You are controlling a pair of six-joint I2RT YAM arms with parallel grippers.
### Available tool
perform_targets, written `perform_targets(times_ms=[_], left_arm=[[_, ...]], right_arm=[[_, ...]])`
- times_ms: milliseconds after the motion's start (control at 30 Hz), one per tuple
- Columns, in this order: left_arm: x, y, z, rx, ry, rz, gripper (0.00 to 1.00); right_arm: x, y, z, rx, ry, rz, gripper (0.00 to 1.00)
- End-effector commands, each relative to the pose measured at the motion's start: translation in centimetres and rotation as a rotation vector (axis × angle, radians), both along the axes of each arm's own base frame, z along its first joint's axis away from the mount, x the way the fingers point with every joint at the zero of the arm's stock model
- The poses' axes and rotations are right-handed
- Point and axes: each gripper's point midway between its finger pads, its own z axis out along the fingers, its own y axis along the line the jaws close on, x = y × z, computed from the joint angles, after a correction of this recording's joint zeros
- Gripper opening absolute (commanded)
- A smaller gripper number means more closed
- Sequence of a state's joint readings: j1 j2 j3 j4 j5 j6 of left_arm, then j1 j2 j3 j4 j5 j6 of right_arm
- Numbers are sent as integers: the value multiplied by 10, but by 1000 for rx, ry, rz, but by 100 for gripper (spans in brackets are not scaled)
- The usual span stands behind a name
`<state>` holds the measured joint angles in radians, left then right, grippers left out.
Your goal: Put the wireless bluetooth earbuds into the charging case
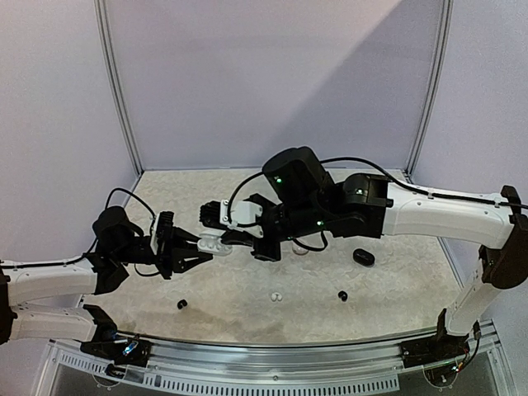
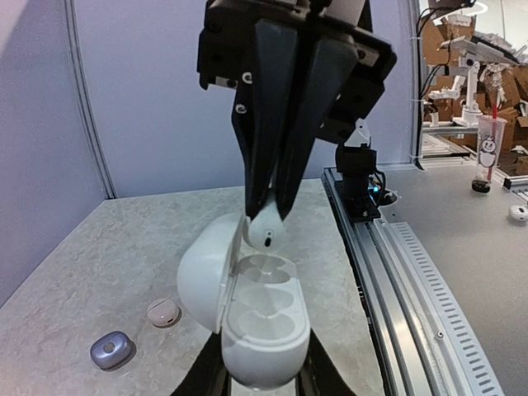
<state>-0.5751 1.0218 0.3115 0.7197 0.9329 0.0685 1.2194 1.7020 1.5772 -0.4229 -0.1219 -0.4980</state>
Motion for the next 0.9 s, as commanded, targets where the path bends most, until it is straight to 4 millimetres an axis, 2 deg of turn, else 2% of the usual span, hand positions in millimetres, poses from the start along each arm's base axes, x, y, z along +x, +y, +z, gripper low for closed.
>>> perform_targets(times_ms=[0, 200, 600, 867], left_arm=[[-3, -4, 8, -13, -36, -23, 0], [-4, -5, 8, -16, -40, -27, 0], [-3, -6, 8, -20, -10, -19, 0], [0, -6, 11, -28, 2, -7, 0]], right_arm=[[6, 0, -7, -43, -38, -18, 0], [7, 1, -17, -72, -38, -11, 0], [3, 1, -20, -83, -43, 15, 0], [13, 1, -27, -105, -74, -26, 0]])
